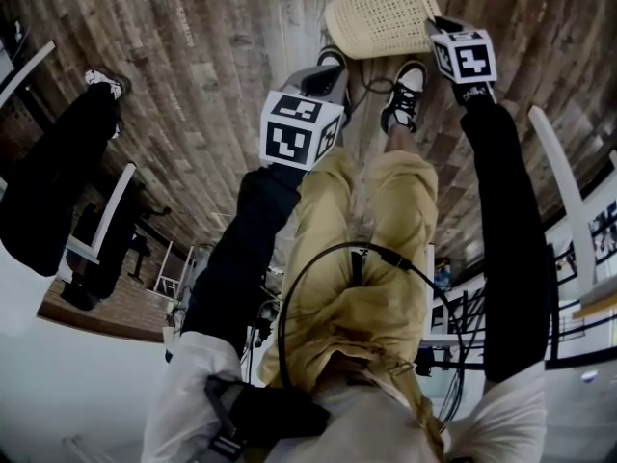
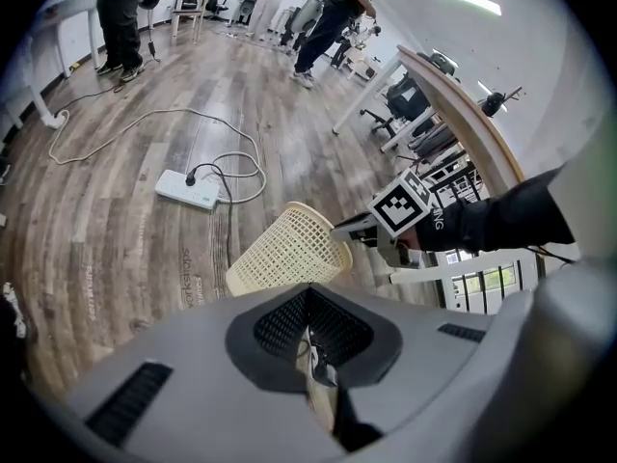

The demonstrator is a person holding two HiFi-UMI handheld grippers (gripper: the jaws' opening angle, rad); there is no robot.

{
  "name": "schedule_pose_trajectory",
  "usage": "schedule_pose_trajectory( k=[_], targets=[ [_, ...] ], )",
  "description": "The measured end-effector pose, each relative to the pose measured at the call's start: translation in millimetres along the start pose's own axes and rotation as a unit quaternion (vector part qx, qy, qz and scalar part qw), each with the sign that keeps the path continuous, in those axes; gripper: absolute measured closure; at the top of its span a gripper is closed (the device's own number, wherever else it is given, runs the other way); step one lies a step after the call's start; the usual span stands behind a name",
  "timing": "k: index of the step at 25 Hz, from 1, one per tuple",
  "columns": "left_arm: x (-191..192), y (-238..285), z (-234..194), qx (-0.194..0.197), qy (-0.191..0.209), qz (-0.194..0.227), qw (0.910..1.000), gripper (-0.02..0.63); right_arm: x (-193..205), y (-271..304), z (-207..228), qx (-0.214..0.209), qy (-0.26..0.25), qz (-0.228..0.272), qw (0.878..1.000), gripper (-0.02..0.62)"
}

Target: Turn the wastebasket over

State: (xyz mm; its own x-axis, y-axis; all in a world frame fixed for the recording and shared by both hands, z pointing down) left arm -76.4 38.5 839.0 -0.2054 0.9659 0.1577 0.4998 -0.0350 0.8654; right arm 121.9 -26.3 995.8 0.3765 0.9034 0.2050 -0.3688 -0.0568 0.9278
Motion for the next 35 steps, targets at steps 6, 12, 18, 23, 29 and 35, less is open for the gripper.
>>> schedule_pose_trajectory(
  k=[6, 12, 18, 23, 29, 35],
  targets=[
    [3.7, -3.9, -2.5, -0.009, -0.002, -0.002, 1.0000, 0.604, -12.5, -6.0, 0.6, -0.010, 0.016, 0.029, 0.999, 0.528],
    [-8.7, -14.3, 14.8, -0.005, 0.004, 0.011, 0.9999, 0.604, -25.2, -34.9, -1.7, -0.001, 0.023, 0.059, 0.998, 0.528],
    [-21.2, -45.7, 44.6, 0.002, 0.019, 0.026, 0.9995, 0.604, -37.8, -97.8, -13.2, 0.014, 0.017, 0.091, 0.996, 0.528],
    [-36.0, -97.9, 80.1, 0.004, 0.038, 0.044, 0.9983, 0.604, -60.5, -193.9, -37.3, 0.040, -0.006, 0.143, 0.989, 0.528],
    [-74.0, -183.9, 128.8, 0.006, 0.069, 0.099, 0.9927, 0.604, -108.3, -342.0, -89.5, 0.074, -0.048, 0.236, 0.968, 0.542],
    [-120.4, -283.4, 185.4, 0.008, 0.085, 0.180, 0.9800, 0.604, -148.8, -492.3, -149.3, 0.095, -0.061, 0.337, 0.935, 0.574]
  ],
)
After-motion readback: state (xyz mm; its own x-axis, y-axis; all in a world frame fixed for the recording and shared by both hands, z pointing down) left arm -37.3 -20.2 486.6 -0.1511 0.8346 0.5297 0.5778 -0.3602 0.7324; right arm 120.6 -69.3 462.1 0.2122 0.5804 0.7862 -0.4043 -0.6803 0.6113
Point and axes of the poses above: the fingertips, and each gripper's own axes: y forward along the fingers, z to its right, x out of its underside, the point moved 4 cm from there along -y, backward along the fingers, and after that the axes turned 2 degrees about x, right-handed, at the moved point
